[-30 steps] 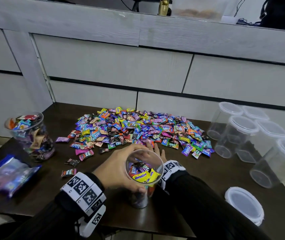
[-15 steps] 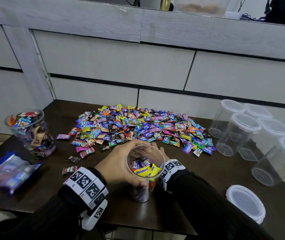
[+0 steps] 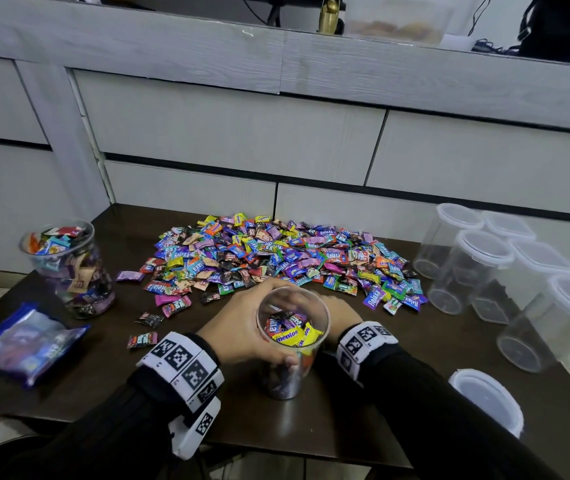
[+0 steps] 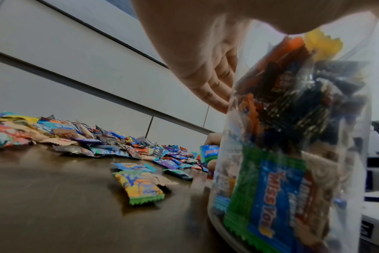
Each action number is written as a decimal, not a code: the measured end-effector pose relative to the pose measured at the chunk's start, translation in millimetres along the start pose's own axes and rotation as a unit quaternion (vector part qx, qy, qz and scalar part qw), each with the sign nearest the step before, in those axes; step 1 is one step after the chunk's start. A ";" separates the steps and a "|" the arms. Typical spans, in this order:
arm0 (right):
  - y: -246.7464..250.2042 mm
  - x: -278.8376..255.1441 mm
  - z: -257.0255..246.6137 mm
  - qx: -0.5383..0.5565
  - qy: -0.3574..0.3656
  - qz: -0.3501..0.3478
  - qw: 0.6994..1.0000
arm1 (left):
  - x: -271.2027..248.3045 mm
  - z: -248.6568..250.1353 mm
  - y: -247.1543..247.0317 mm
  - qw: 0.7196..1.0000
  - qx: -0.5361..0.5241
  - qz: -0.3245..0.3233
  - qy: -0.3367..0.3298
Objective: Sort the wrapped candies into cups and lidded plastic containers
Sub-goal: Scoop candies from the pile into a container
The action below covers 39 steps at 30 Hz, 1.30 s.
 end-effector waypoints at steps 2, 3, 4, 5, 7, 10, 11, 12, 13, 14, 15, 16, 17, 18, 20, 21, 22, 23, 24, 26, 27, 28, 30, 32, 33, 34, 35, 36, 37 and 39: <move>15.8 -7.3 13.1 -0.019 -0.036 0.052 0.998 | 1.1 -1.4 -1.0 1.000 0.003 0.002 0.004; 20.9 -10.4 19.3 -0.014 -0.044 0.085 0.995 | 1.7 -1.9 -2.2 1.000 0.004 0.002 0.005; 25.2 -15.7 23.7 0.002 -0.055 0.098 0.994 | 2.5 -2.2 -3.3 1.000 0.005 0.002 0.005; 28.7 -20.5 28.3 0.016 -0.065 0.107 0.992 | 3.1 -2.6 -4.3 1.000 0.006 0.003 0.006; 31.5 -26.4 38.9 0.045 -0.079 0.117 0.989 | 5.5 -3.6 -7.1 1.000 0.005 0.004 0.009; 35.8 -31.5 50.6 0.061 -0.100 0.135 0.984 | 9.2 -6.2 -11.4 1.000 0.005 0.003 0.015; 36.6 -33.7 54.1 0.067 -0.106 0.139 0.982 | 10.2 -7.4 -12.9 1.000 0.003 0.003 0.016; 37.2 -35.8 57.7 0.070 -0.111 0.141 0.981 | 10.8 -8.3 -14.3 1.000 0.000 0.003 0.018; 39.4 -39.0 61.6 0.073 -0.121 0.144 0.980 | 11.4 -9.0 -15.8 1.000 -0.003 0.004 0.019; 41.8 -40.9 67.2 0.076 -0.130 0.153 0.977 | 12.1 -9.0 -17.0 1.000 -0.003 0.004 0.020; 44.8 -44.0 72.8 0.085 -0.139 0.165 0.973 | 12.8 -8.6 -18.4 1.000 0.000 0.004 0.018; 48.2 -47.3 78.3 0.096 -0.146 0.181 0.968 | 13.6 -7.7 -19.9 1.000 0.003 0.002 0.017; 52.2 -51.8 82.4 0.112 -0.153 0.193 0.963 | 14.5 -6.9 -21.5 1.000 0.005 -0.001 0.015; 55.4 -55.6 85.7 0.128 -0.153 0.208 0.958 | 15.2 -6.1 -23.1 1.000 0.006 -0.003 0.015; 61.2 -63.7 89.0 0.151 -0.151 0.223 0.951 | 16.7 -5.5 -27.0 1.000 0.002 -0.004 0.016; 64.6 -68.3 89.3 0.160 -0.151 0.233 0.947 | 17.3 -5.3 -29.1 1.000 -0.001 -0.004 0.017; 69.9 -73.2 90.6 0.172 -0.151 0.251 0.940 | 18.3 -3.8 -31.5 1.000 -0.002 -0.005 0.017; 76.6 -78.5 89.6 0.193 -0.152 0.273 0.930 | 19.0 -3.7 -33.4 1.000 -0.003 -0.007 0.018; 85.3 -84.3 88.3 0.219 -0.150 0.300 0.916 | 19.9 -2.9 -35.2 1.000 -0.004 -0.009 0.019; 106.3 -95.5 81.6 0.274 -0.135 0.348 0.886 | 21.5 -1.7 -38.5 1.000 -0.008 -0.013 0.020; 117.5 -100.3 75.6 0.296 -0.120 0.367 0.874 | 22.5 -1.4 -40.3 1.000 -0.008 -0.016 0.020; 128.5 -104.5 68.5 0.312 -0.102 0.381 0.864 | 23.7 -1.3 -42.0 1.000 -0.009 -0.019 0.020; 146.1 -111.7 52.7 0.321 -0.068 0.408 0.852 | 25.7 -1.0 -44.6 0.999 -0.011 -0.023 0.022; 155.0 -115.9 35.3 0.314 -0.041 0.424 0.848 | 26.4 -0.3 -46.5 0.999 -0.015 -0.026 0.022; 155.4 -116.2 26.7 0.313 -0.026 0.424 0.849 | 26.6 0.3 -46.8 0.999 -0.016 -0.025 0.023; 153.3 -115.8 18.4 0.309 -0.012 0.421 0.853 | 26.6 1.3 -46.6 0.999 -0.014 -0.023 0.022; 149.9 -114.6 11.0 0.295 -0.001 0.416 0.860 | 26.5 2.8 -46.4 1.000 -0.006 -0.023 0.019; 145.2 -113.1 3.9 0.276 0.009 0.406 0.871 | 26.3 4.4 -46.4 0.999 0.009 -0.026 0.018; 140.0 -111.1 -2.3 0.256 0.020 0.393 0.883 | 26.2 5.9 -46.4 0.999 0.029 -0.028 0.018; 131.0 -108.7 -12.2 0.215 0.045 0.366 0.904 | 26.5 6.3 -44.7 0.997 0.063 -0.026 0.024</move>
Point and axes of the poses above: each hand's wrist, its own x-axis towards the middle knuckle, its own y-axis out of the back of the hand, z = x × y, the point moved 7 cm from there along x, towards the middle knuckle, and after that the axes turned 10 degrees about -x, right-handed, at the moved point
